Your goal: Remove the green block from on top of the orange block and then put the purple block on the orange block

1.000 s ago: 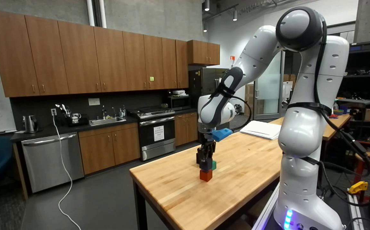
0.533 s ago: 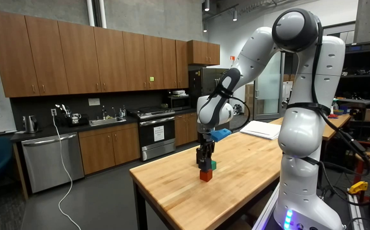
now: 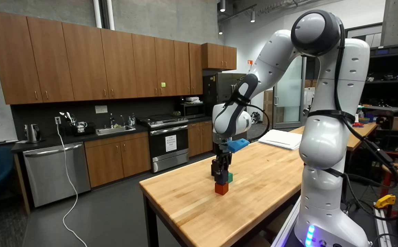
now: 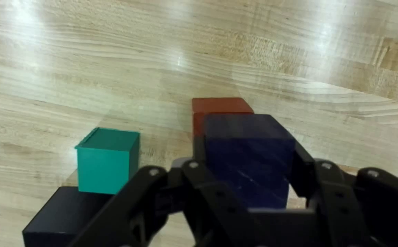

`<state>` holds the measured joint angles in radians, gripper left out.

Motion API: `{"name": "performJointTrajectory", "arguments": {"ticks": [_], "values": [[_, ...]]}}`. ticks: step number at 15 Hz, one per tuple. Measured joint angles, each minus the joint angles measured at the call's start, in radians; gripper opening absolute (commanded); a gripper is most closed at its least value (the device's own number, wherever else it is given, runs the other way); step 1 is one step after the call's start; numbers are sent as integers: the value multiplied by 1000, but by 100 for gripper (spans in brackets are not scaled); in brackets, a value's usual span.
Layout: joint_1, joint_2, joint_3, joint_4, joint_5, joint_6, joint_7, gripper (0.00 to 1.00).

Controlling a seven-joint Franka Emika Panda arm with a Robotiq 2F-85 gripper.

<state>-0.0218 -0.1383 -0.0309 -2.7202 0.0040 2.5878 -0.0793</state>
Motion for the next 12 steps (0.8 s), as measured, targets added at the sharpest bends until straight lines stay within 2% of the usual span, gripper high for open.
{"name": "performJointTrajectory", "arguments": {"ticks": [12], "values": [[-1, 5, -4, 0, 12, 0, -13, 30]]}}
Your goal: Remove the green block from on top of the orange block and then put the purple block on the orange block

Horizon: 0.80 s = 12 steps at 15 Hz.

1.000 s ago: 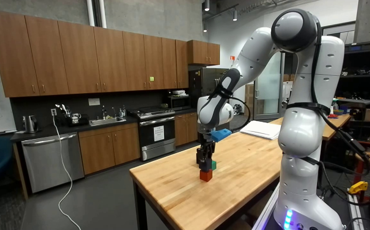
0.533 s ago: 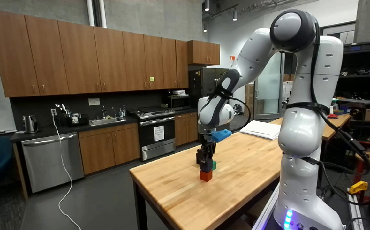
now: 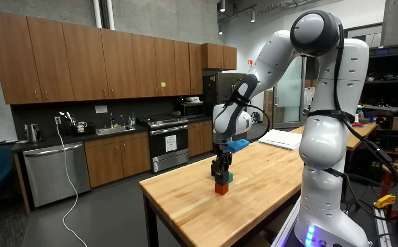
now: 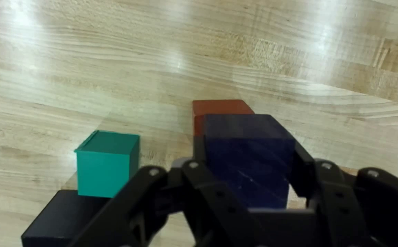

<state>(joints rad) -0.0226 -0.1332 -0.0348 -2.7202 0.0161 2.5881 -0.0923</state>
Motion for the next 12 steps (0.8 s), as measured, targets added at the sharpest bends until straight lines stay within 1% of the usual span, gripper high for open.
{"name": "performJointTrajectory", "arguments": {"ticks": [12], "values": [[-1, 14, 0, 2, -2, 0, -19, 30]]}}
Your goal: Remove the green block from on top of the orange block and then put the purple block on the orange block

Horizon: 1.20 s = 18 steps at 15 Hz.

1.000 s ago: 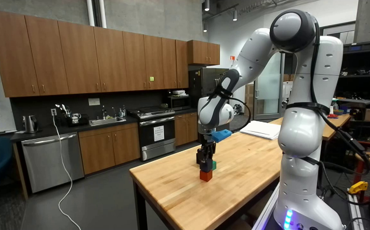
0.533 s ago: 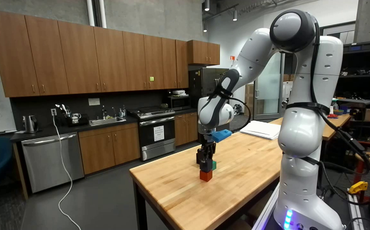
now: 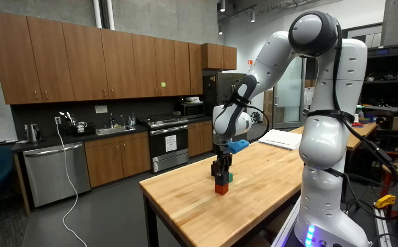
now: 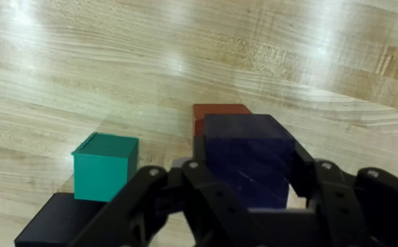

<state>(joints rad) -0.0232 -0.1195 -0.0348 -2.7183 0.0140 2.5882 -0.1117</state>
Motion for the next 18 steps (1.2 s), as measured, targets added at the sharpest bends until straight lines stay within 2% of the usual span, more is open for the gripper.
{"name": "performJointTrajectory", "arguments": {"ticks": [6, 7, 8, 10, 13, 15, 18], "values": [[-2, 13, -1, 10, -13, 1, 0, 30], [-4, 14, -1, 11, -13, 1, 0, 65], [-5, 14, -1, 12, -15, 1, 0, 80], [-7, 15, -1, 12, -19, 1, 0, 80], [-9, 17, -1, 13, -28, 1, 0, 94], [-9, 17, -1, 13, -29, 1, 0, 100], [-9, 15, -1, 14, -28, 1, 0, 100]]}}
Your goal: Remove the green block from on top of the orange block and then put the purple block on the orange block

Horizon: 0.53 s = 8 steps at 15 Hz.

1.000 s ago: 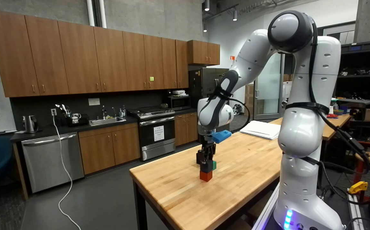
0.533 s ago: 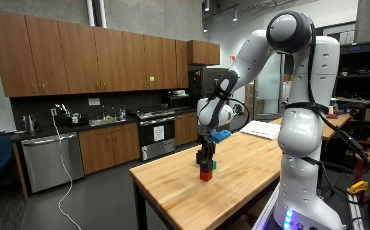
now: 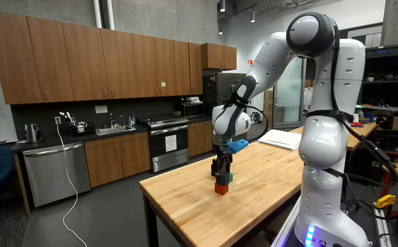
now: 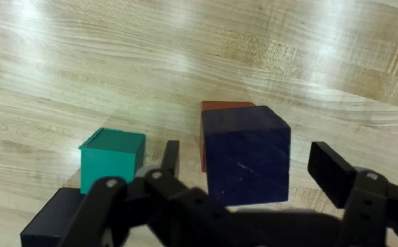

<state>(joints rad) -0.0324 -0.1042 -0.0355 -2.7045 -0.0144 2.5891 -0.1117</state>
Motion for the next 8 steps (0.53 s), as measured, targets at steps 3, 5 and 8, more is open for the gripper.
{"name": "performJointTrajectory", "arguments": {"ticks": [3, 5, 8], "values": [[0, -20, 0, 10, 7, -14, 0, 100], [0, -48, 0, 20, 22, -46, -2, 100], [0, -107, -5, 36, 58, -128, -17, 100]]}}
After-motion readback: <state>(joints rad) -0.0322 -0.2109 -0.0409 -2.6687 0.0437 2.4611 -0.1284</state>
